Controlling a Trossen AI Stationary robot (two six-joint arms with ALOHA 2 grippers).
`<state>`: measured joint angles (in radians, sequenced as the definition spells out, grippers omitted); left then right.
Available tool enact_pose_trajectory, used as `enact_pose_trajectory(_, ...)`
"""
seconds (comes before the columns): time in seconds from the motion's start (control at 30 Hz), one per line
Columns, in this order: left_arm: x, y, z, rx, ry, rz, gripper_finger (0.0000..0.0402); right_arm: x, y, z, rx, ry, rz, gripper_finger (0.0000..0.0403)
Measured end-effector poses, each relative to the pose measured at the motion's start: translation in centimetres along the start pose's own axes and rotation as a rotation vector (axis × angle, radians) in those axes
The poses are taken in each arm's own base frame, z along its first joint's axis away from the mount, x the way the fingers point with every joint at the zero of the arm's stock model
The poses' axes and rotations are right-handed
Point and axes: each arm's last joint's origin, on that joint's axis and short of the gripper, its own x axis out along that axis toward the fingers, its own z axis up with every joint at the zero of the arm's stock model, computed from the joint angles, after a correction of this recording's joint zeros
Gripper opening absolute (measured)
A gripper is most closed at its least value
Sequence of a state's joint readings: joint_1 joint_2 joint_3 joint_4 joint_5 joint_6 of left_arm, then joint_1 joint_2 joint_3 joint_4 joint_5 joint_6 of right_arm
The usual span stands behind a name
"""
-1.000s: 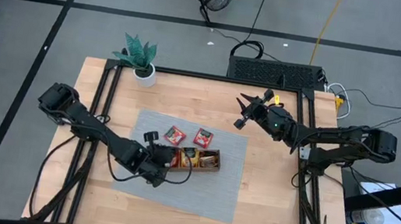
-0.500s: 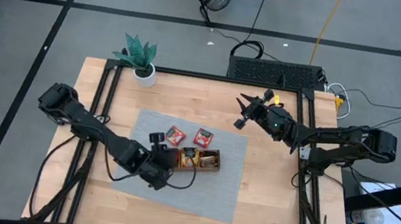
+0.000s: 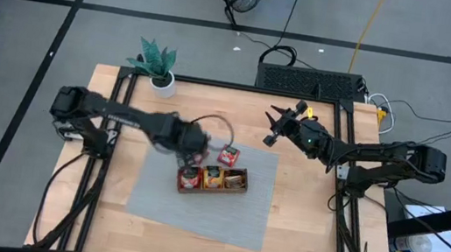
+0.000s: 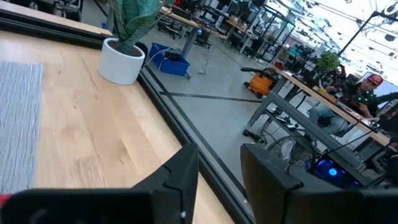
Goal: Pick & Place Tea
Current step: Put the red tea bag into the left compartment of the wood organizer
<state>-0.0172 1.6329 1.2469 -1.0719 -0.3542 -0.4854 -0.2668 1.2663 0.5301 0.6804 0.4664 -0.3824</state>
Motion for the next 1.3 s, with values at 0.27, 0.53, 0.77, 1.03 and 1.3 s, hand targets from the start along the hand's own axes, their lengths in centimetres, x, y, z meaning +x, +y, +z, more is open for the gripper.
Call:
enact_pose_trajectory(0.27, 2.5, 5.1, 4.1, -0.040, -0.074, -0.346, 0.0269, 0.0, -0.1, -0.1, -0.059, 0.005, -0.002, 0.0123)
enact_pose_trajectory(0.53, 5.9, 4.7, 3.5, 0.006, -0.097, -0.335, 0.0276, 0.4, -1.0, -0.4, -0.071, 0.025, -0.040, 0.0124)
enact_pose_trajectory(0.77, 8.9, 3.3, 2.8, 0.022, -0.039, -0.341, 0.0275, 0.7, -1.6, -0.7, -0.064, 0.035, -0.059, 0.0124)
enact_pose_trajectory(1.03, 12.3, 1.6, 2.7, 0.058, 0.059, -0.394, 0.0270, 0.7, -1.5, -0.6, -0.042, 0.004, 0.004, 0.0124)
enact_pose_trajectory(1.3, 12.9, 1.5, 2.4, 0.061, 0.091, -0.361, 0.0233, 0.7, -1.5, -0.7, -0.041, 0.006, 0.001, 0.0123)
